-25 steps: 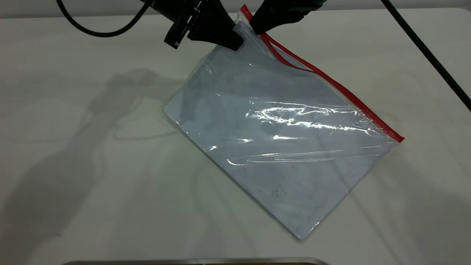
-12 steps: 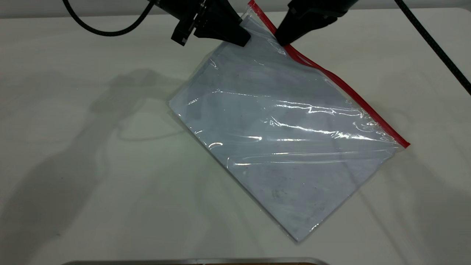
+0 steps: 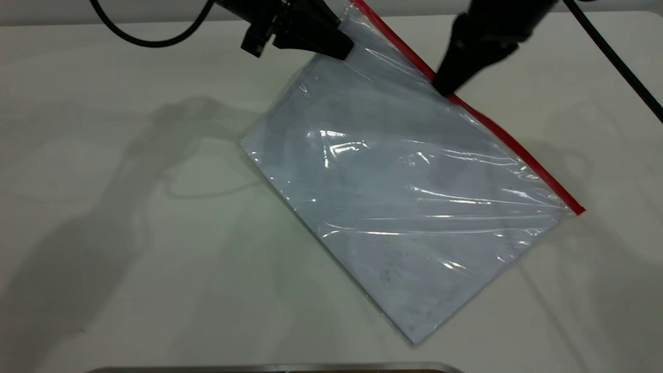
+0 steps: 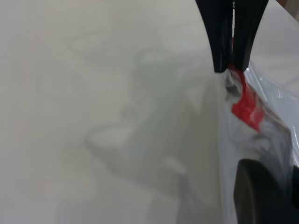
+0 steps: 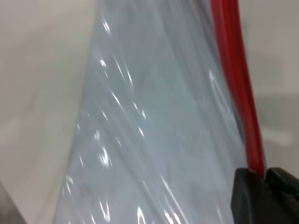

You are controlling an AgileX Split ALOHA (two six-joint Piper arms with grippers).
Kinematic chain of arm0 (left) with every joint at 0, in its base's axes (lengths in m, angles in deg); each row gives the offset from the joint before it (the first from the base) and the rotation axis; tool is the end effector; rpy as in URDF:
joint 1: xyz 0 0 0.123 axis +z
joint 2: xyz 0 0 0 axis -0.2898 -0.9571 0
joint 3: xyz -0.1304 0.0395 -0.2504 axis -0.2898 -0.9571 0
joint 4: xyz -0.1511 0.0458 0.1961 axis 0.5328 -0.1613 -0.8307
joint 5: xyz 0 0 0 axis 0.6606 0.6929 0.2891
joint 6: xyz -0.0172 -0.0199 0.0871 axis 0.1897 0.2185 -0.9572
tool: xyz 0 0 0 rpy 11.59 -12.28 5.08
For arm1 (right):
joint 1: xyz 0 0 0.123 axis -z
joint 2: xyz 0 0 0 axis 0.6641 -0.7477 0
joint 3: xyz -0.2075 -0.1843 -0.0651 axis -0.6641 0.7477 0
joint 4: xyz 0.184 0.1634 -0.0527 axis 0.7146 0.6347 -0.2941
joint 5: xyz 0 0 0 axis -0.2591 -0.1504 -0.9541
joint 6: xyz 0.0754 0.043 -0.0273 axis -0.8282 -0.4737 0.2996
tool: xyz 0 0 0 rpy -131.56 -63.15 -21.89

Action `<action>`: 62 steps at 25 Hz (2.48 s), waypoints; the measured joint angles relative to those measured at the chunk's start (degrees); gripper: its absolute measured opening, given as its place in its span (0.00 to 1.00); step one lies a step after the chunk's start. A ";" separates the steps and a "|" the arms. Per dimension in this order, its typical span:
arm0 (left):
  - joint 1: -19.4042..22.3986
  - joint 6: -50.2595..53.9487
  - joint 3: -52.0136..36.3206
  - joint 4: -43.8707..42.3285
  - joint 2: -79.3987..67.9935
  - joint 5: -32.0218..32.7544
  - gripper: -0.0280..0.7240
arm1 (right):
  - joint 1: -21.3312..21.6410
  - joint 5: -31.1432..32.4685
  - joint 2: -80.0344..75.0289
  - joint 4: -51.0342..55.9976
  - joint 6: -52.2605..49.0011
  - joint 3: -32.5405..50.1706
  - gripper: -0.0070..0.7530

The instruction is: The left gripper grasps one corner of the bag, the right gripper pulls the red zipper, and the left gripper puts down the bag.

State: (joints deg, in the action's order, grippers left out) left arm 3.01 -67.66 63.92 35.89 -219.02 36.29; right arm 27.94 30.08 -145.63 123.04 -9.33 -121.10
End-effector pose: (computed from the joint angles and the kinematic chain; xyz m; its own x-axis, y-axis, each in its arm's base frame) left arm 0.4699 -0.1951 0.0741 0.0982 0.5024 -0.8590 0.9936 -0.0984 0.0560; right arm 0.3929 0.1324 0.1018 -0.6575 -0.6447 -0.3898 -0.7456 0.6314 0.2133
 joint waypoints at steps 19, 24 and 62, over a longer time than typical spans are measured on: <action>4.65 5.30 0.00 -3.49 0.00 -4.16 0.11 | 1.22 18.82 -1.97 -18.59 -16.37 0.00 0.07; 4.60 5.32 0.00 -4.86 0.00 -4.97 0.11 | 1.22 23.15 -1.97 -18.69 -17.31 -0.18 0.07; 5.24 66.38 0.00 -38.61 23.69 -18.92 0.85 | 1.39 -0.48 16.43 -18.20 -20.83 -12.69 0.73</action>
State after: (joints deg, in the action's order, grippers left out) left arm 8.25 -1.28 63.92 -2.73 -195.33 17.37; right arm 29.33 29.60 -129.19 104.85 -30.16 -133.79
